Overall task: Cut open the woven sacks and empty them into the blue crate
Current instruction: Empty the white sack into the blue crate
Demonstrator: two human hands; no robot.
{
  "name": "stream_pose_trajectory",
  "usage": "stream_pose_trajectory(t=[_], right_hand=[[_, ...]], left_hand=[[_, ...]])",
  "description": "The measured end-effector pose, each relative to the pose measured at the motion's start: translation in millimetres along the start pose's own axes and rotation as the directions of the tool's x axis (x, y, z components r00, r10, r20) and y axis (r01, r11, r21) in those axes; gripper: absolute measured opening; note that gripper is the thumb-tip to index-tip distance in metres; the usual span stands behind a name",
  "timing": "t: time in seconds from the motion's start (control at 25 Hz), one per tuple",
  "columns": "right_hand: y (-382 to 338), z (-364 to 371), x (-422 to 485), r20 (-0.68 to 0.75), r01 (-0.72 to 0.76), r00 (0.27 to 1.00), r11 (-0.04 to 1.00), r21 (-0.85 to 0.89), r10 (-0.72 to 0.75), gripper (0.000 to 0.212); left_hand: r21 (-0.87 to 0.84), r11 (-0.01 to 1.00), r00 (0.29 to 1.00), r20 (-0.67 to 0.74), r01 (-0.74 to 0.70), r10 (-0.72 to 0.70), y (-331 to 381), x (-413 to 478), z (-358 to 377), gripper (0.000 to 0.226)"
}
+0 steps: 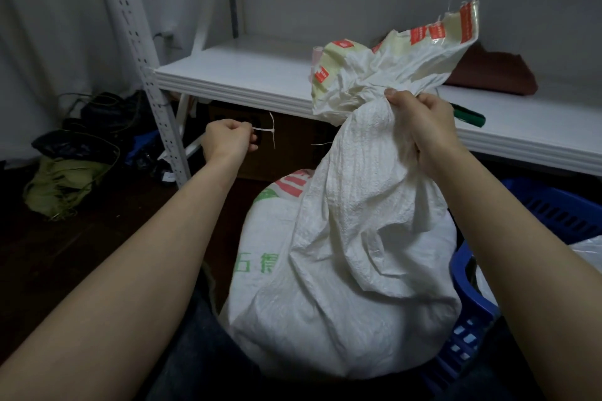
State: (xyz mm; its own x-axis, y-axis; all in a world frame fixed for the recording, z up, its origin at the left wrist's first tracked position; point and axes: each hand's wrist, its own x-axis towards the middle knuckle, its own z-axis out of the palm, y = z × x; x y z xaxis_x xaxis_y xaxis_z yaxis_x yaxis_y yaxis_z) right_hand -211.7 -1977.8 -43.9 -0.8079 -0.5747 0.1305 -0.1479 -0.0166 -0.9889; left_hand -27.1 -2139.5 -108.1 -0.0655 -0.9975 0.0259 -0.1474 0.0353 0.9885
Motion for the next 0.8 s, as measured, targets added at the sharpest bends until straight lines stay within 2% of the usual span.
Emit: stream_pose_trajectory(t=[0.2, 0.32, 0.56, 0.8], right_hand=[[6, 25, -4, 0.067, 0.018, 0.998, 0.999, -0.028, -0.016, 0.045], [8, 36, -7, 0.099, -0.001, 0.995, 1.000, 0.019, -0.001, 0.040], [12, 45, -11, 0.142, -0.001, 0.990, 0.999, -0.047, 0.008, 0.039], [12, 42, -13, 0.140, 0.005, 0.990, 0.997, -0.076, 0.006, 0.039]], left_hand=[[0.068, 0.994, 0.990, -0.116, 0.090, -0.082, -21, 19, -44, 0.029], [0.096, 0.976, 0.965, -0.192, 0.198, -0.177, -33, 30, -68, 0.016], [-0.035, 0.948, 0.924, -0.212, 0.317, -0.317, -51, 48, -90, 0.025], [-0.157, 0.930, 0.898, -0.248, 0.333, -0.364, -55, 50, -90, 0.028]])
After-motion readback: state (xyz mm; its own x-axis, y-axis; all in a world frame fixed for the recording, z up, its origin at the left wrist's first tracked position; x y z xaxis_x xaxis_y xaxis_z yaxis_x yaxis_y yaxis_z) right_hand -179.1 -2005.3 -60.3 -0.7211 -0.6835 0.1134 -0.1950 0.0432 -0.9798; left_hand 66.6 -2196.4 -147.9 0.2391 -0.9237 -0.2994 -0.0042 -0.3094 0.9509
